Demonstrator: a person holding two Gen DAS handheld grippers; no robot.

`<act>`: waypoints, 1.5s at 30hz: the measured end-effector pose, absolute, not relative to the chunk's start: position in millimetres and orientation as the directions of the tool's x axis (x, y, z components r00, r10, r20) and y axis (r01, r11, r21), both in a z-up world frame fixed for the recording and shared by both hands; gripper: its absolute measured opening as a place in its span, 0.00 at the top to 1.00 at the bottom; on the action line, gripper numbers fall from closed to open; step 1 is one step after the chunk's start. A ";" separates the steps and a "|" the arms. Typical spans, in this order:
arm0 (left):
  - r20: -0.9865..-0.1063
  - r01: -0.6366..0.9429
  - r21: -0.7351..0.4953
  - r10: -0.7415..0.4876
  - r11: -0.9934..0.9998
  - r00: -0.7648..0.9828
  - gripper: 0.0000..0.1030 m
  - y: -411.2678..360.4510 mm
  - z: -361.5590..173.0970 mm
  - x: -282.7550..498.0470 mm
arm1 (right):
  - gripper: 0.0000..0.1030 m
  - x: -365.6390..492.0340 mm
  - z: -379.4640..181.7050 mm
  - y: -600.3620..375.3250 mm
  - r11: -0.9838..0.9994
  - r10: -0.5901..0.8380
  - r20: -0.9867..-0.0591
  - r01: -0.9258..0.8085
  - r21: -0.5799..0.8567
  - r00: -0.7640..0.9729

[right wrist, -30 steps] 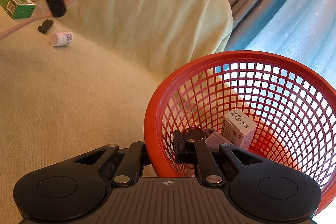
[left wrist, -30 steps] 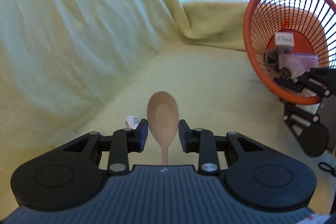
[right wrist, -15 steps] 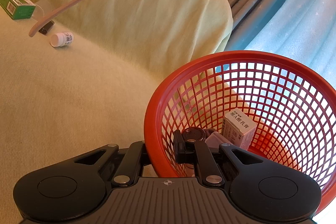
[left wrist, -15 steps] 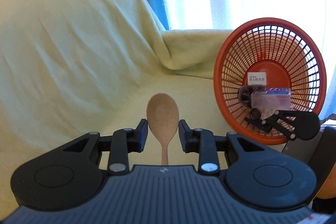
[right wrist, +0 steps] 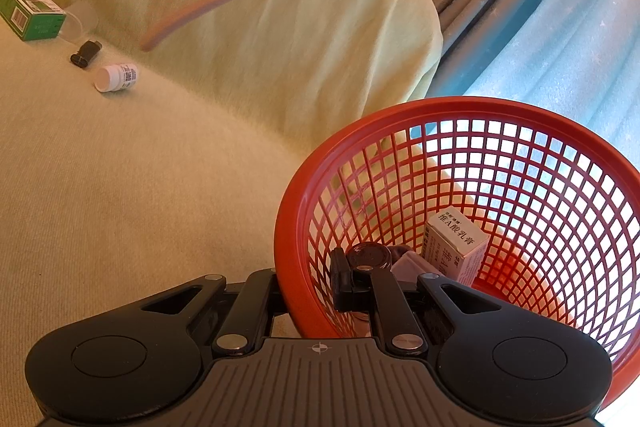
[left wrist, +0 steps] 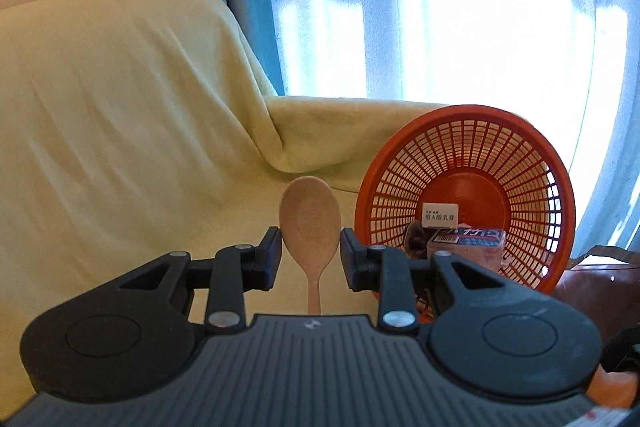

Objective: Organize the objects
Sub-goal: 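Carry the wooden spoon with the left gripper toward the basket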

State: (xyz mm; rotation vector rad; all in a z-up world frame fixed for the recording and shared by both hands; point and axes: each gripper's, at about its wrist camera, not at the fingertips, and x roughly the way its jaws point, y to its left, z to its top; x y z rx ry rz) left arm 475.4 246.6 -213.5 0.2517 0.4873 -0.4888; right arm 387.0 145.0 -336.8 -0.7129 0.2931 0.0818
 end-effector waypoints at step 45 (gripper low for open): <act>-0.489 0.554 -0.144 -0.545 0.820 0.681 0.65 197.7 -218.8 494.7 | 0.93 392.1 -334.6 147.8 0.775 -0.018 -0.294 -0.173 -0.608 0.956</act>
